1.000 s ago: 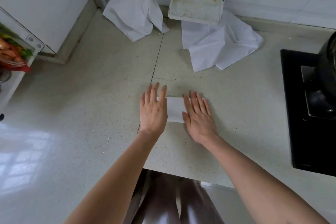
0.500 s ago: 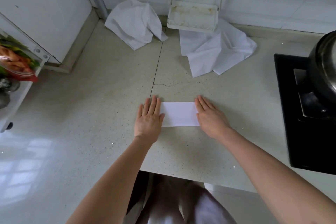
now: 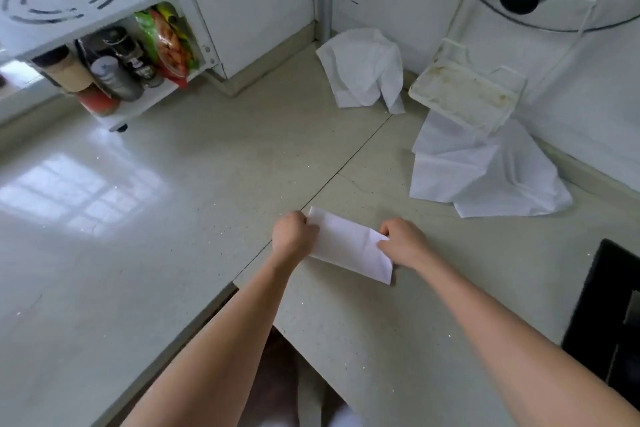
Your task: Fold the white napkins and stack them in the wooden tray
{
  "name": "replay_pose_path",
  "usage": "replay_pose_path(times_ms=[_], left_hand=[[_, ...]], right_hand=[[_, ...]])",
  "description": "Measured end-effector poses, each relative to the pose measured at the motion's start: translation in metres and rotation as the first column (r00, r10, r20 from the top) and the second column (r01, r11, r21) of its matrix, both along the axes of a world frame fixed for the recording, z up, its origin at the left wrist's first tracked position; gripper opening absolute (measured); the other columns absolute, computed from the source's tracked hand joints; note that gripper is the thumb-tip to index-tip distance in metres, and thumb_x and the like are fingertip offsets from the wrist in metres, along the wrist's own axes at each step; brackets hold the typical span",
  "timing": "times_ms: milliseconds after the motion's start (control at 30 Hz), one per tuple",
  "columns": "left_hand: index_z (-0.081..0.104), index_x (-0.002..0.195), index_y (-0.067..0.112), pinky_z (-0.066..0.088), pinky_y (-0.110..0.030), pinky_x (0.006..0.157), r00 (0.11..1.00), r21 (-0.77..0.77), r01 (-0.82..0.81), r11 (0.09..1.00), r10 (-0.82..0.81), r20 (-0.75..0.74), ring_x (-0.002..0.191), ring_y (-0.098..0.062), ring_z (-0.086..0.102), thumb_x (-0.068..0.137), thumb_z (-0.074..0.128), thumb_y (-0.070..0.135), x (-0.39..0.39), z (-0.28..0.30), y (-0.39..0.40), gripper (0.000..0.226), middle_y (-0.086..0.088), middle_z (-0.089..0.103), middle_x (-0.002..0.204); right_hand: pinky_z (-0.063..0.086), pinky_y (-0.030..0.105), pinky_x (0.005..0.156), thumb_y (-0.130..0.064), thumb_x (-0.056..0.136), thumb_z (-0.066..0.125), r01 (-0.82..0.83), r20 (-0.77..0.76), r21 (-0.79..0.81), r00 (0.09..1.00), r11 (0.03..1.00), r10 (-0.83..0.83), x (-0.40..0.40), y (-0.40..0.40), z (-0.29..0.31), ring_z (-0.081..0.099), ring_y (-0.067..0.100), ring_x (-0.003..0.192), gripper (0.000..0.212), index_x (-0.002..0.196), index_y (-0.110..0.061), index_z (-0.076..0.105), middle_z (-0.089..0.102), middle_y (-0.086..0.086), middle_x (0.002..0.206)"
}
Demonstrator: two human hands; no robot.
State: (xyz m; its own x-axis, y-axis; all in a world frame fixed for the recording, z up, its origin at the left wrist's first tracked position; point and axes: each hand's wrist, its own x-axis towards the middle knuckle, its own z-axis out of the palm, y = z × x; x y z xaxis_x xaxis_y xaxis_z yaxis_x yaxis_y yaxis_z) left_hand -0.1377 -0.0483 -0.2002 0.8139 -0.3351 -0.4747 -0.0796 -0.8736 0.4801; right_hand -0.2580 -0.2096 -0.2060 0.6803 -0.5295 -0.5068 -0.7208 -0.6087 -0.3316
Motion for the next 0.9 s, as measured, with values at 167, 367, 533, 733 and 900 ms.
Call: replay_pose_path(times_ms=[167,367,533,733,900], left_hand=[[0.046,0.086,0.011,0.032,-0.023,0.049,0.93,-0.302,-0.366,0.88,0.357,-0.084,0.066,-0.017,0.045,0.091,0.053,0.014,-0.016,0.022,0.067,0.009,0.003,0.046,0.072],[0.055,0.114,0.005,0.047,-0.022,0.064,0.622,-0.502,-0.705,0.501,0.777,-0.098,0.084,-0.02,0.058,0.085,0.062,0.005,-0.054,0.069,0.213,0.031,-0.008,0.062,0.095],[0.068,0.1,0.003,0.042,-0.019,0.056,0.322,-0.512,-0.818,0.263,0.946,-0.029,0.08,-0.017,0.057,0.086,0.061,0.007,-0.169,0.086,0.37,0.016,-0.007,0.064,0.089],[0.067,0.089,0.006,0.044,-0.03,0.063,-0.079,-0.515,-0.854,-0.075,0.997,-0.016,0.073,-0.019,0.057,0.083,0.065,0.011,-0.396,0.088,0.529,0.008,-0.004,0.065,0.081],[0.065,0.091,0.012,0.042,-0.027,0.061,-0.434,-0.53,-0.764,-0.368,0.901,0.0,0.079,-0.02,0.059,0.086,0.061,0.011,-0.599,0.097,0.613,0.006,-0.004,0.065,0.087]], right_hand=[[0.023,0.027,0.05,-0.011,0.084,0.06,0.078,0.288,0.364,0.938,0.928,-0.192,0.021,0.037,0.031,0.033,0.016,0.059,0.018,0.072,-0.011,0.048,0.039,0.0,0.063],[0.028,0.028,0.053,-0.01,0.084,0.065,-0.273,0.457,0.421,0.888,0.865,0.058,0.064,0.171,0.069,0.037,0.017,0.059,0.021,0.07,-0.01,0.05,0.043,0.006,0.065],[0.035,0.021,0.05,-0.014,0.089,0.062,-0.613,0.549,0.409,0.757,0.676,0.354,0.03,0.347,0.089,0.045,0.014,0.059,0.022,0.071,-0.013,0.049,0.048,0.002,0.066],[0.029,0.03,0.054,-0.027,0.086,0.066,-0.853,0.595,0.354,0.522,0.385,0.611,-0.119,0.551,0.089,0.042,0.016,0.06,0.032,0.067,-0.007,0.049,0.045,0.001,0.062],[0.036,0.03,0.056,-0.023,0.088,0.065,-0.898,0.541,0.429,0.34,0.096,0.769,-0.286,0.685,0.086,0.058,0.025,0.067,0.027,0.075,-0.001,0.057,0.061,0.011,0.071]])
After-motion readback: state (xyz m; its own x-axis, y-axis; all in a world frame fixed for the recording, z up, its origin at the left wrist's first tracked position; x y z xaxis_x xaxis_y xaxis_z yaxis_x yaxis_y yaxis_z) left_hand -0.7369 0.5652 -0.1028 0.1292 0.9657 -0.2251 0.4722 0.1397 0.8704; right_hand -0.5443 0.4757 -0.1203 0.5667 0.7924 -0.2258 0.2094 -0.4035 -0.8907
